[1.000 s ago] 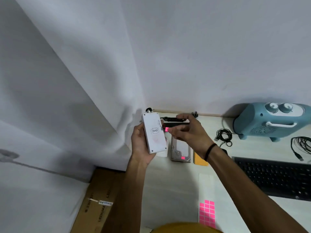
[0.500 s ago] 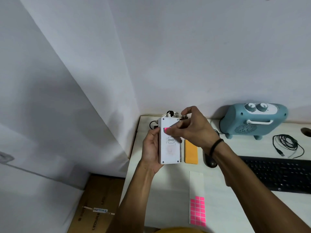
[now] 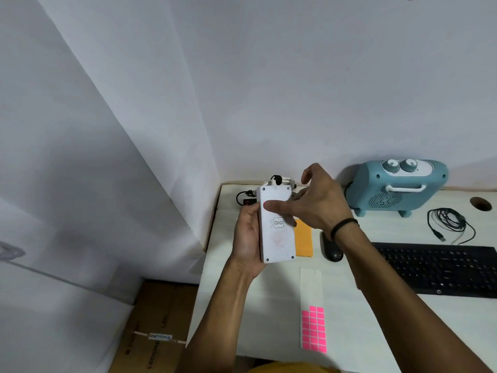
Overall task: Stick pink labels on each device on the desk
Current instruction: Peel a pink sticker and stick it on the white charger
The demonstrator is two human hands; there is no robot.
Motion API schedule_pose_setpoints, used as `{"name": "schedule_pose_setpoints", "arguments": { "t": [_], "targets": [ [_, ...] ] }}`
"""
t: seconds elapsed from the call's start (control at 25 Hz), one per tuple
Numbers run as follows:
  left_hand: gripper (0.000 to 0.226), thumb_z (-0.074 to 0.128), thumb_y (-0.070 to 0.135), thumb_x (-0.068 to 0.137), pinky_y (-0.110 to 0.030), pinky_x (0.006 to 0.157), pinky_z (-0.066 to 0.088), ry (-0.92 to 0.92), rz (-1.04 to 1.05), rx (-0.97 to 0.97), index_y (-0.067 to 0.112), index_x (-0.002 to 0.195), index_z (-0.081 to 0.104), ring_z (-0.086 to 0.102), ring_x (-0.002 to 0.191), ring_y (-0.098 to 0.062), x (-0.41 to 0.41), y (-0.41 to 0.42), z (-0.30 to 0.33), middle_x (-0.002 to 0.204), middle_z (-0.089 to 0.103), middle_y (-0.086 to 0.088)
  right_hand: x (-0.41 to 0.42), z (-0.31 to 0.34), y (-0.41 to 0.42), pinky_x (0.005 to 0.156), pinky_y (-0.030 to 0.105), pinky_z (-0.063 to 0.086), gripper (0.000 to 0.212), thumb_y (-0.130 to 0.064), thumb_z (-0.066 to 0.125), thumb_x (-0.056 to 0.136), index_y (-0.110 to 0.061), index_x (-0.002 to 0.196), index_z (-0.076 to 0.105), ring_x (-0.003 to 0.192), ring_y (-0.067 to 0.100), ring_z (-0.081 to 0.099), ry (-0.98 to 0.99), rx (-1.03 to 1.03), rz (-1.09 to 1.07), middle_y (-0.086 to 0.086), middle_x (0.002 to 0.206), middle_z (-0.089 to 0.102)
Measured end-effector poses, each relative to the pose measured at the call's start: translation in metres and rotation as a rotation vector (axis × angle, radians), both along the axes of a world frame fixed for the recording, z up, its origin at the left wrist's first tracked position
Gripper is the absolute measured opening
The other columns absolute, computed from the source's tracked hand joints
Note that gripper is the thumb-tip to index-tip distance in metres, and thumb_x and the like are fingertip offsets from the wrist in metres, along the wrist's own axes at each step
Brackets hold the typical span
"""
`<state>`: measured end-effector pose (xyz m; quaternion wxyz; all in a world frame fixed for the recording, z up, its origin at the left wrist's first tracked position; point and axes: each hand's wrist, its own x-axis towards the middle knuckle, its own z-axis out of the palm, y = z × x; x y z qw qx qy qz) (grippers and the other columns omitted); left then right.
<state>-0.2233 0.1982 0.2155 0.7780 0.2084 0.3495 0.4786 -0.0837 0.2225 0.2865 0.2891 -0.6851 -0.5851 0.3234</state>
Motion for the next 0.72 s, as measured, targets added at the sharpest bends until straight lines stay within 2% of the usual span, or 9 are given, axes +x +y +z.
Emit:
{"name": "schedule_pose_setpoints", "arguments": {
  "t": [0.08, 0.2, 0.36, 0.44, 0.56, 0.64, 0.72],
  "targets": [
    [0.052, 0.044, 0.040, 0.089, -0.042, 0.076, 0.047, -0.005, 0.015, -0.002, 0.008, 0.121, 0.070, 0.064, 0.077, -0.030, -0.003, -0.002, -0.003, 0.095, 0.069, -0.019, -0.001, -0.002, 0.002, 0.069, 0.032, 0.054, 0.081, -0.064, 0.089, 0.045, -0.019, 0.099, 0.049, 0.079, 0.012, 0.064, -0.037, 0.000, 0.011, -0.006, 0.082, 0.069],
    [0.054, 0.037, 0.038, 0.097, -0.036, 0.071, 0.054, 0.019, 0.028, -0.022, 0.006, 0.131, 0.063, 0.069, 0.078, -0.027, -0.006, -0.004, -0.007, 0.098, 0.070, -0.017, -0.003, -0.011, 0.000, 0.070, 0.025, 0.056, 0.065, -0.057, 0.091, 0.051, -0.023, 0.099, 0.063, 0.081, 0.004, 0.069, 0.095, -0.032, 0.073, -0.014, 0.086, 0.072],
    [0.049, 0.039, 0.038, 0.097, -0.040, 0.076, 0.048, 0.024, 0.057, -0.038, 0.008, 0.122, 0.069, 0.065, 0.082, -0.029, -0.009, -0.008, -0.012, 0.099, 0.068, -0.018, -0.001, -0.026, 0.002, 0.080, 0.041, 0.062, 0.042, -0.039, 0.092, 0.062, -0.017, 0.092, 0.071, 0.079, 0.013, 0.076, 0.282, -0.110, 0.125, -0.005, 0.082, 0.079],
    [0.049, 0.040, 0.038, 0.096, -0.042, 0.079, 0.046, 0.020, 0.058, -0.029, 0.009, 0.122, 0.070, 0.063, 0.085, -0.030, -0.011, -0.005, -0.012, 0.100, 0.068, -0.018, -0.003, -0.026, 0.003, 0.078, 0.041, 0.062, 0.045, -0.041, 0.092, 0.060, -0.019, 0.093, 0.071, 0.079, 0.013, 0.076, 0.300, -0.105, 0.129, -0.004, 0.082, 0.079],
    [0.052, 0.038, 0.039, 0.096, -0.043, 0.078, 0.046, 0.077, 0.032, 0.011, 0.007, 0.125, 0.067, 0.062, 0.082, -0.031, -0.011, -0.002, -0.012, 0.096, 0.066, -0.021, -0.009, -0.025, -0.002, 0.066, 0.031, 0.061, 0.058, -0.054, 0.094, 0.046, -0.021, 0.088, 0.070, 0.074, 0.010, 0.075, 0.289, -0.040, 0.022, -0.007, 0.075, 0.077],
    [0.051, 0.038, 0.039, 0.096, -0.043, 0.078, 0.046, 0.067, 0.021, 0.002, 0.007, 0.124, 0.067, 0.062, 0.081, -0.030, -0.011, -0.003, -0.013, 0.094, 0.065, -0.021, -0.011, -0.029, -0.002, 0.058, 0.023, 0.057, 0.053, -0.051, 0.095, 0.048, -0.022, 0.085, 0.070, 0.068, 0.008, 0.074, 0.285, -0.006, -0.006, -0.007, 0.073, 0.077],
    [0.051, 0.040, 0.040, 0.096, -0.042, 0.077, 0.047, 0.019, 0.022, -0.021, 0.008, 0.127, 0.065, 0.063, 0.083, -0.029, -0.015, -0.006, -0.013, 0.096, 0.067, -0.018, -0.010, -0.033, 0.002, 0.062, 0.023, 0.057, 0.047, -0.044, 0.095, 0.053, -0.021, 0.087, 0.071, 0.070, 0.010, 0.074, 0.315, -0.031, 0.070, -0.004, 0.075, 0.078]
  ]
}}
